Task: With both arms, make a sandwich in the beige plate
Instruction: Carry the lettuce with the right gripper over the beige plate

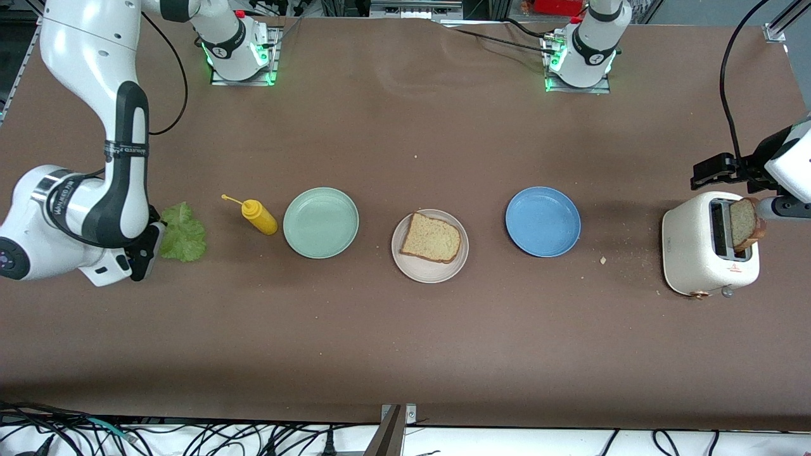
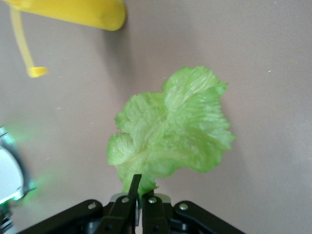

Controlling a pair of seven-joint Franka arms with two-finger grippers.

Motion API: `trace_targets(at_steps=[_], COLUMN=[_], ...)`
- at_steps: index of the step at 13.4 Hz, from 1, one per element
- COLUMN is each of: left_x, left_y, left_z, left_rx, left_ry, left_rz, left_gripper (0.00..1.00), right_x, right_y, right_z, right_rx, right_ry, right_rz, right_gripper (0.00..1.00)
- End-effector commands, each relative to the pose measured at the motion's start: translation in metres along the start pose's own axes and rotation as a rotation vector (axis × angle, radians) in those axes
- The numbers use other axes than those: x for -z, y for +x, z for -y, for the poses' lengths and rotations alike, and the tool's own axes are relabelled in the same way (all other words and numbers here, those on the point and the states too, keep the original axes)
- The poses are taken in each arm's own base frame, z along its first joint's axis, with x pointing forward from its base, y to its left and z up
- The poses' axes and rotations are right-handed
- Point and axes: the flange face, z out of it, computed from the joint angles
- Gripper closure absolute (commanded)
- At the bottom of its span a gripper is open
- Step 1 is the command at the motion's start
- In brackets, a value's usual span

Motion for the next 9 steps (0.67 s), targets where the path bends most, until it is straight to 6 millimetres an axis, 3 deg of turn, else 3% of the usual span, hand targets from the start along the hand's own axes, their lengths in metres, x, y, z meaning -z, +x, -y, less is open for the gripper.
trace_targets(at_steps=[1, 5, 7, 9], left_x=[0.007, 0.007, 0.007, 0.008], left_y=[-0.004, -0.004, -0.004, -0.004], left_z=[-0.001, -0.001, -0.001, -0.002], left_rx=[0.002, 0.007, 0.007, 0.005], left_ry=[-0.024, -0.024, -0.024, -0.023], left_rz=[-0.002, -0.002, -0.002, -0.004], left_gripper=[0.0, 0.0, 0.0, 0.0], right_x=[0.054, 0.109, 0.121, 0.12], right_y=[0.019, 0.062, 0.087, 0.12], right_z=[0.028, 0.083, 0.111, 0.129], right_rx=[0.038, 0.113, 0.117, 0.121], right_ry=[0.004, 0.013, 0.01, 0.019], right_rz=[0.07, 0.125, 0.116, 0.06], right_gripper=[1.0, 1.0, 1.0, 1.0])
